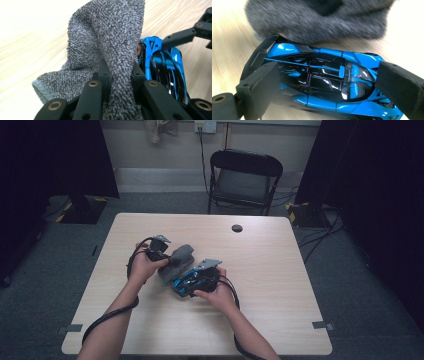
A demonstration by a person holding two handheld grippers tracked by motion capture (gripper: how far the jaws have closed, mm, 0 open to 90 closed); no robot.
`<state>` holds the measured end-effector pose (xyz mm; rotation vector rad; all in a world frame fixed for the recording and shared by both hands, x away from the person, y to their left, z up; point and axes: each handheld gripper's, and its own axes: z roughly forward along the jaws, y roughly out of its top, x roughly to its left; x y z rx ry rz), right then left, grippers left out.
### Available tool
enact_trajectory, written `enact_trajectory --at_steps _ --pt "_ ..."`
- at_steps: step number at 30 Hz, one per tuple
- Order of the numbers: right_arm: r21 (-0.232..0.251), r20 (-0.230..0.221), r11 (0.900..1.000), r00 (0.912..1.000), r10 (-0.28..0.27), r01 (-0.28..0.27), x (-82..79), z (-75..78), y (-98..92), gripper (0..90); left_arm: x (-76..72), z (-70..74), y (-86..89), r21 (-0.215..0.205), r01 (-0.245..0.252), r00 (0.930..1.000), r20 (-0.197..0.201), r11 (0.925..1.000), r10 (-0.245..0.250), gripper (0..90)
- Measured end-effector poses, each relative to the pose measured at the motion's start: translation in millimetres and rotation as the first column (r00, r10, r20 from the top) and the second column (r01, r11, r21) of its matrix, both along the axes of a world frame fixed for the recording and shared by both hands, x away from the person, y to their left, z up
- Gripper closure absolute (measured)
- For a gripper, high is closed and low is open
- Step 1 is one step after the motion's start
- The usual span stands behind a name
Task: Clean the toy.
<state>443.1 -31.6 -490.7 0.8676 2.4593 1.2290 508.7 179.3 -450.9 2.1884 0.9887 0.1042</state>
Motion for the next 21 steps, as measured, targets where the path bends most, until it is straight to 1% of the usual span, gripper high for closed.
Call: enact_trajectory --at_steps 1,2,3,4,6,7,8,10,13,16,17,21 --pt "-0.001 -0.001 1.000 1.0000 0.000 0.000 0.0 0.1 0.1 5.0 0.9 -1.9 -4.6 -0.003 0.004 1.0000 -0.005 1.0000 -0.004 77.0" --pt "-0.002 -0.002 1.000 1.0000 0.000 0.000 0.2 0.3 0.2 5.0 0.9 -1.9 -4.6 -0.003 0.004 1.0000 -0.005 1.0000 -0.004 77.0" --pt "-0.004 -0.003 1.000 1.0000 0.001 -0.001 0.3 0.4 0.3 5.0 2.3 -6.5 -12.0 0.001 0.015 0.9999 -0.006 0.9999 -0.015 76.9" --pt "-0.005 -0.004 1.000 1.0000 0.001 -0.001 0.4 0.5 0.3 5.0 2.8 -9.2 -14.9 0.004 0.021 0.9997 -0.012 0.9998 -0.021 77.0" --pt "-0.006 -0.006 1.000 1.0000 0.002 -0.002 0.5 0.8 0.4 5.1 3.3 -14.0 -18.3 0.024 0.029 0.9994 -0.021 0.9993 -0.029 76.9" --pt "-0.006 -0.005 1.000 1.0000 0.002 -0.002 0.6 0.7 0.3 5.0 3.2 -16.7 -19.3 0.023 0.029 0.9991 -0.030 0.9993 -0.029 76.9" --pt "-0.005 -0.004 1.000 1.0000 0.002 -0.002 0.6 0.6 0.3 5.1 3.2 -16.7 -19.3 0.023 0.029 0.9991 -0.030 0.9993 -0.029 76.9" --pt "-0.005 -0.005 1.000 1.0000 0.002 -0.002 0.6 0.7 0.3 5.0 1.4 -18.2 -18.2 0.017 0.041 0.9986 -0.034 0.9990 -0.041 76.9" --pt "-0.004 -0.004 1.000 1.0000 0.003 -0.003 0.7 0.6 0.2 5.1 -2.6 -16.1 -14.0 0.046 0.061 0.9975 -0.039 0.9971 -0.059 77.0" --pt "-0.007 -0.006 1.000 1.0000 0.003 -0.003 0.7 0.8 0.4 5.1 -6.2 -15.5 -10.1 0.048 0.066 0.9971 -0.043 0.9967 -0.064 77.1" --pt "-0.007 -0.007 1.000 1.0000 0.002 -0.002 0.6 0.9 0.4 5.1 -10.4 -14.8 -5.7 0.054 0.070 0.9967 -0.044 0.9961 -0.068 77.1" --pt "-0.009 -0.008 1.000 1.0000 0.001 -0.001 0.6 1.0 0.6 5.0 -19.0 -14.3 4.3 0.050 0.067 0.9969 -0.046 0.9965 -0.065 77.1"
